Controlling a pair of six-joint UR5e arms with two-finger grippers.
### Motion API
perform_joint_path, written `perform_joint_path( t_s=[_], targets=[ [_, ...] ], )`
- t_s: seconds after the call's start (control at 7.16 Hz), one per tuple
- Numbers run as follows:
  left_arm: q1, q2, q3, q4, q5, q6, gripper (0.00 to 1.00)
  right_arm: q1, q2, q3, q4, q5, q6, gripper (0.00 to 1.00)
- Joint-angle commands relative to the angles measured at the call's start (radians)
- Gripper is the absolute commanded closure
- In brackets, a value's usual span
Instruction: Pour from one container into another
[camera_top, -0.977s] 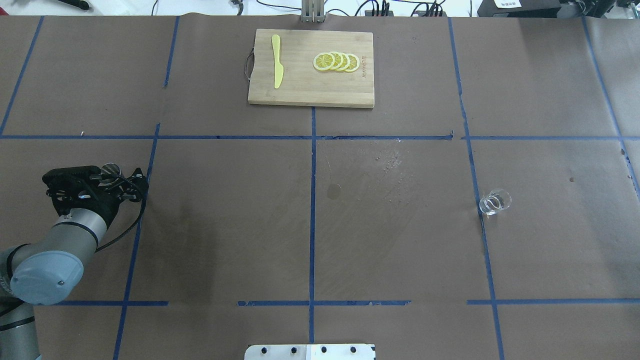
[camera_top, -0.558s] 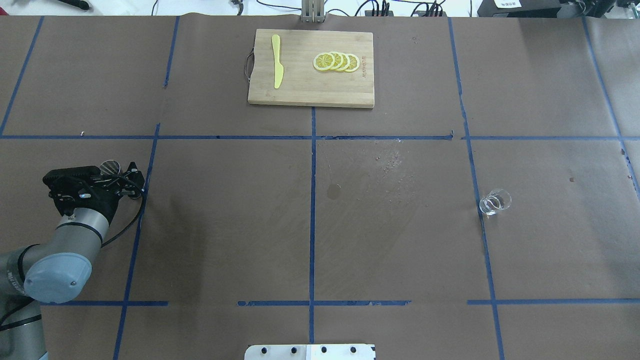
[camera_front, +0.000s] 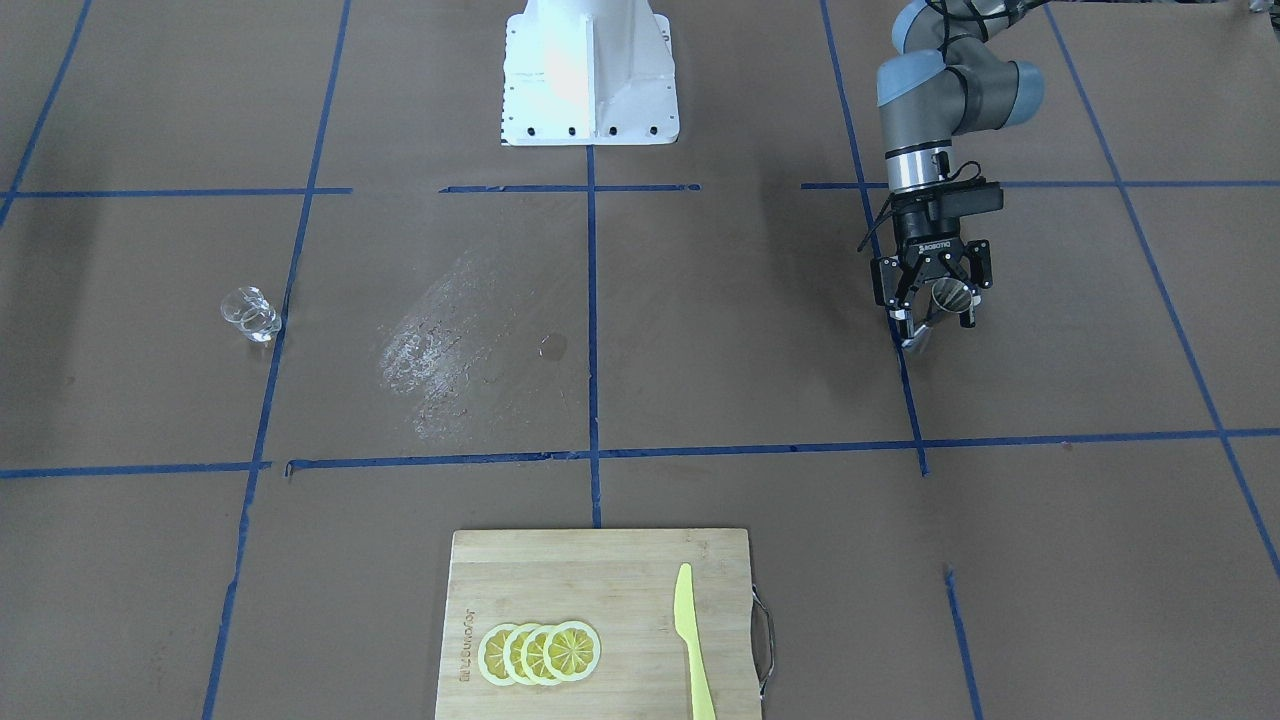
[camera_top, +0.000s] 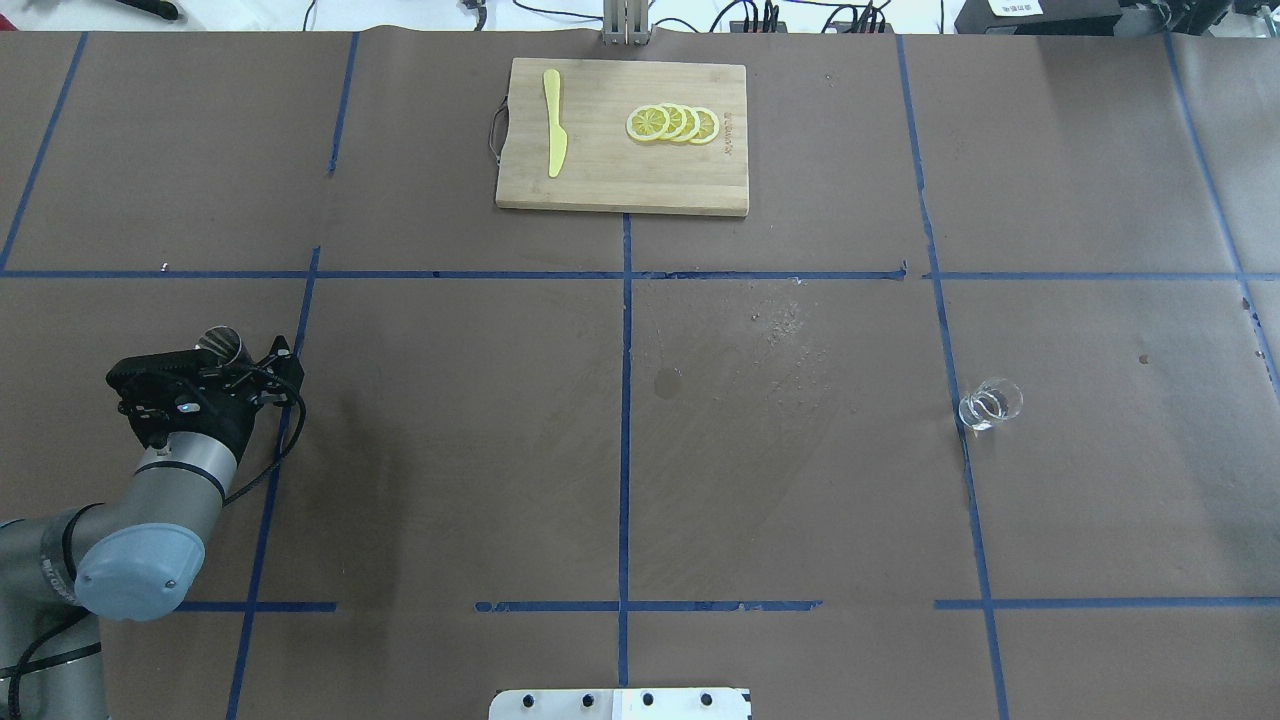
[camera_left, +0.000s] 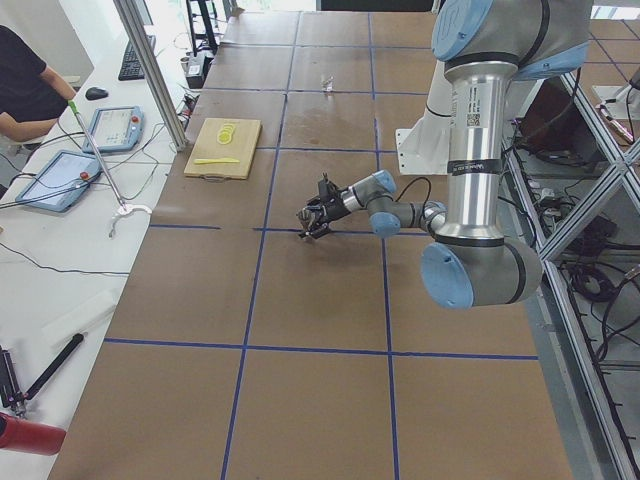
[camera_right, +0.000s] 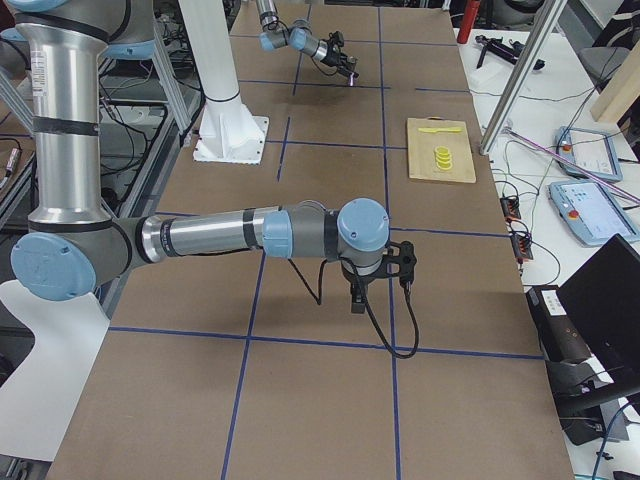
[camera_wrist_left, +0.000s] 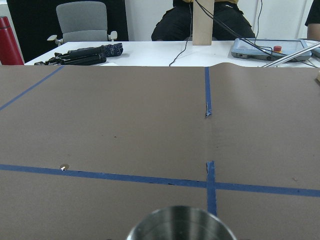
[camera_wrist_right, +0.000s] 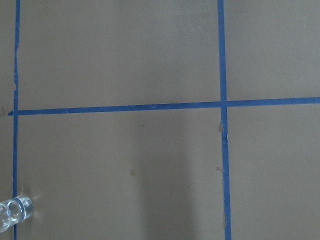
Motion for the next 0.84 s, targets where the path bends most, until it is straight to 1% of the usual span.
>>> perform_joint_path(
  t_s=[0.0,0.28,0.7],
  targets=[
    [0.024,0.002,0.035,0.001,0.045,-0.046,0.25,0.000,0.000,0.000,0.000,0.000,0.000,0.00],
    [0.032,0.002,0.039,0.001,0.084,-0.054,0.28,0.000,0.000,-0.001,0.000,0.000,0.000,0.00],
    [0.037,0.002,0.041,0.004,0.171,-0.054,0.28,0.000,0.000,-0.003,0.000,0.000,0.000,0.00]
  ],
)
